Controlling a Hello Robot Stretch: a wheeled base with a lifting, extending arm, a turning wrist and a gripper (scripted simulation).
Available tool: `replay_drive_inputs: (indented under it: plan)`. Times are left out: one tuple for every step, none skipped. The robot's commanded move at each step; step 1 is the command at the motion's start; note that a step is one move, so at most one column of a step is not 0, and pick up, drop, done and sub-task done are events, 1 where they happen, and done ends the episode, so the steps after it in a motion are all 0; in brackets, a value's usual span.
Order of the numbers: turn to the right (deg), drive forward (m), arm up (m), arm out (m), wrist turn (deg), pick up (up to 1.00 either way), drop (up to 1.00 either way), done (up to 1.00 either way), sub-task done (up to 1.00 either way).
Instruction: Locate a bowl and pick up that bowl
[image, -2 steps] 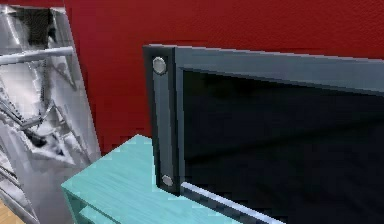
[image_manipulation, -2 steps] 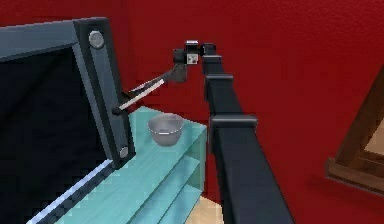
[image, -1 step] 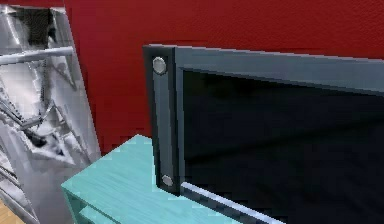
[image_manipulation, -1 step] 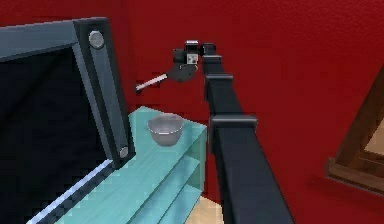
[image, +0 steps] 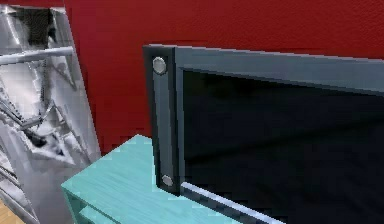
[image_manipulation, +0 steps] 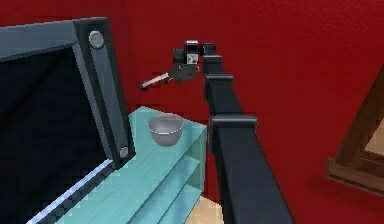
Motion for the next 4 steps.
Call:
replay_drive_inputs:
  plan:
    - [0.0,0.00,-0.30,0.00,0.0,0.00,0.00,0.00,0.00]
    - [0.0,0.00,0.00,0.00,0.0,1.00,0.00,0.00,0.00]
    - [0.0,0.00,0.10,0.00,0.0,0.00,0.00,0.00,0.00]
    - [0.0,0.00,0.00,0.00,0.0,0.00,0.00,1.00,0.00]
